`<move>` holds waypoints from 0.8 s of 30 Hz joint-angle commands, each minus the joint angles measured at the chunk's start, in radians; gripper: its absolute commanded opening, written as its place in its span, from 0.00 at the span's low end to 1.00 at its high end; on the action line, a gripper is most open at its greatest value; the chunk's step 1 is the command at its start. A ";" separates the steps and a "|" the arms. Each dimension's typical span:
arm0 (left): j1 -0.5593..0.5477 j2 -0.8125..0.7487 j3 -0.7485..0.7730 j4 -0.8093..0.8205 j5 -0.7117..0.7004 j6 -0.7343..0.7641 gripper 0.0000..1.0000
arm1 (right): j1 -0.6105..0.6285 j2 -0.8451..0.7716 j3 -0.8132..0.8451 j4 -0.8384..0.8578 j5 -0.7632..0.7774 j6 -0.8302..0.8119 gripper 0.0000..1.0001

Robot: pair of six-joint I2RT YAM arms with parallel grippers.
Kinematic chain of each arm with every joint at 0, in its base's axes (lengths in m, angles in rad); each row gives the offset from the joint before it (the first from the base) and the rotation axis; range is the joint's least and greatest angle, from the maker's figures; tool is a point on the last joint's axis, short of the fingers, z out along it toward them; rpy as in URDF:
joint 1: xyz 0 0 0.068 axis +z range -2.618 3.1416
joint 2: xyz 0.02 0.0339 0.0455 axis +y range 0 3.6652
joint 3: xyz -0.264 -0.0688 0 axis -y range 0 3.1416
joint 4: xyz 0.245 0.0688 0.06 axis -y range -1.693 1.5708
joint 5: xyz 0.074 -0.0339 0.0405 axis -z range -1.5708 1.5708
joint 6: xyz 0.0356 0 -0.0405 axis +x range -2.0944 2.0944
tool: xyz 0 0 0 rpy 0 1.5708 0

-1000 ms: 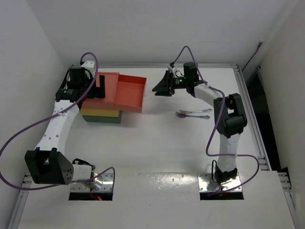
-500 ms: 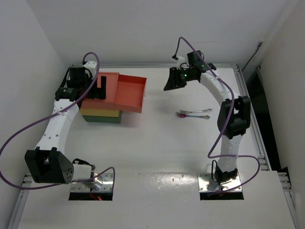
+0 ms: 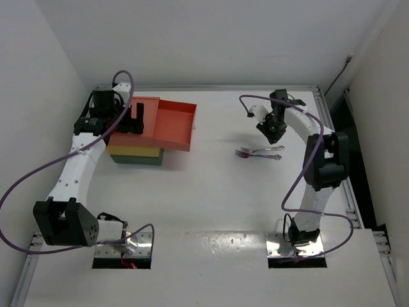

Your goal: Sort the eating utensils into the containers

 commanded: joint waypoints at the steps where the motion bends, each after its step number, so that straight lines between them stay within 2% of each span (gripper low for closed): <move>1: 0.013 -0.004 0.035 -0.024 0.012 -0.001 1.00 | -0.006 0.032 0.027 0.023 0.036 -0.167 0.22; 6: 0.013 -0.004 0.035 -0.024 0.012 0.009 1.00 | -0.017 0.092 0.064 -0.038 0.006 -0.239 0.35; 24: 0.013 0.035 0.035 -0.024 0.012 -0.001 1.00 | 0.005 0.230 0.148 -0.072 -0.071 -0.286 0.36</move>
